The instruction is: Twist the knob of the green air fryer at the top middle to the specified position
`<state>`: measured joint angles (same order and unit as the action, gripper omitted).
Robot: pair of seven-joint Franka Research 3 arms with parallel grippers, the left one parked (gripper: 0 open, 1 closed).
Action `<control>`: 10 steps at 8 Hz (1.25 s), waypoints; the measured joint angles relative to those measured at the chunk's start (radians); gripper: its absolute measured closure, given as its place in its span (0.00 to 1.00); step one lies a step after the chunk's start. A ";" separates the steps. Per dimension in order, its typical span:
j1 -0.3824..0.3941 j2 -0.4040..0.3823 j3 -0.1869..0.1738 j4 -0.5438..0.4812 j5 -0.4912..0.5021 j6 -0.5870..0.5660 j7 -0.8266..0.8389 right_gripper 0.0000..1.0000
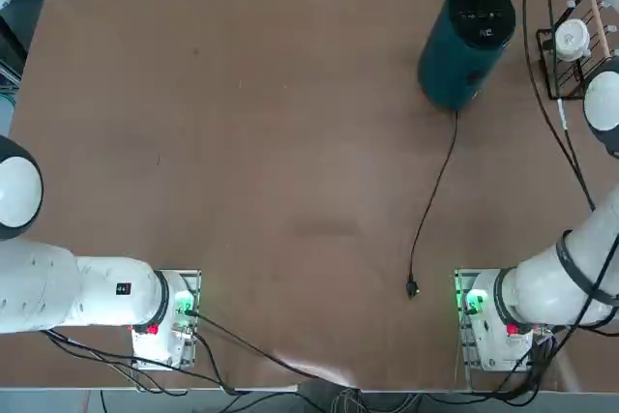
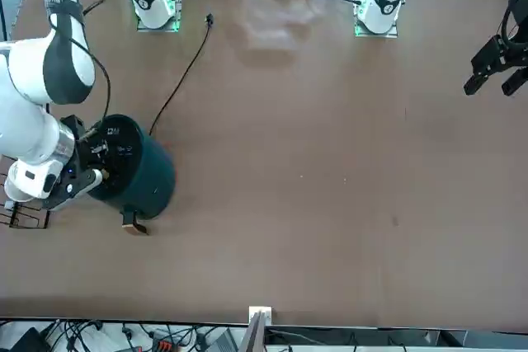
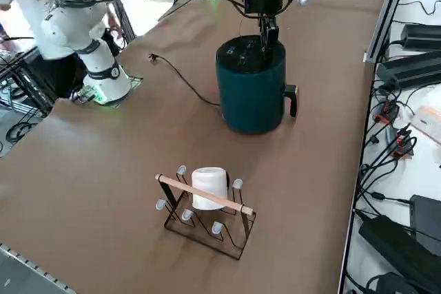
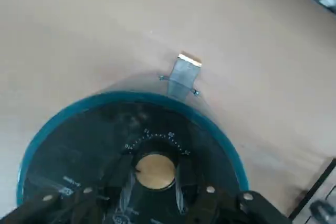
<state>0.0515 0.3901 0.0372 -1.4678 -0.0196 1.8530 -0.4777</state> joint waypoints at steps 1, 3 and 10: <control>0.001 0.000 0.001 0.000 -0.014 0.002 -0.053 0.54; 0.004 0.002 0.005 0.000 -0.032 0.010 -0.154 0.54; -0.003 0.017 0.001 0.000 -0.037 0.031 -0.253 0.19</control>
<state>0.0484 0.4069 0.0386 -1.4681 -0.0568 1.8842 -0.7306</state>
